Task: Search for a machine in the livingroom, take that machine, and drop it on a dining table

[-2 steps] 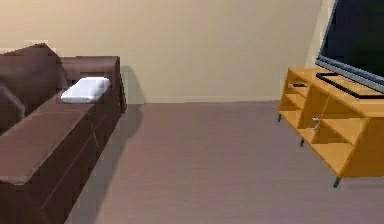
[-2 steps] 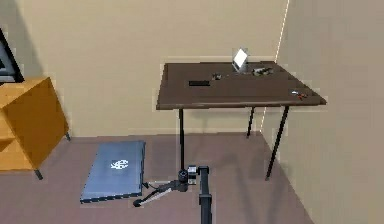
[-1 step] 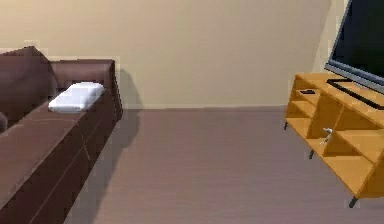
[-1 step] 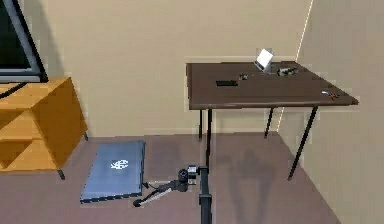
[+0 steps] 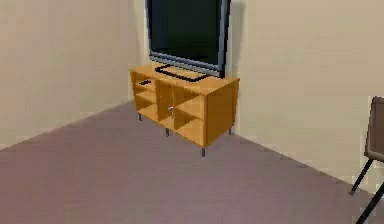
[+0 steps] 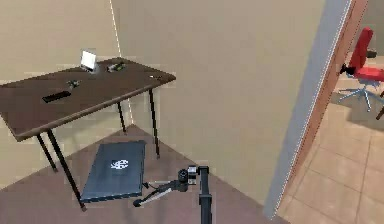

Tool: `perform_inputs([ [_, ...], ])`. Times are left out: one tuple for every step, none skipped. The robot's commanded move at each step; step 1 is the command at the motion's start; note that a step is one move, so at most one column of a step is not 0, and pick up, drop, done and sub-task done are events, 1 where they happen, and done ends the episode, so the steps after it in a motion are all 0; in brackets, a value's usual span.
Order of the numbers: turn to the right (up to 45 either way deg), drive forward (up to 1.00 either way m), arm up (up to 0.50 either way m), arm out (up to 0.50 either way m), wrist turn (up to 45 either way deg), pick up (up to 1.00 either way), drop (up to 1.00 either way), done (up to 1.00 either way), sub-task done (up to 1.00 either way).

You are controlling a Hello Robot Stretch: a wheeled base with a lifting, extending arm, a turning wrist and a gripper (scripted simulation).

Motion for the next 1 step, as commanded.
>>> perform_inputs([
  [45.0,0.0,0.0,0.0,0.0,0.0,0.0,0.0,0.0],
])
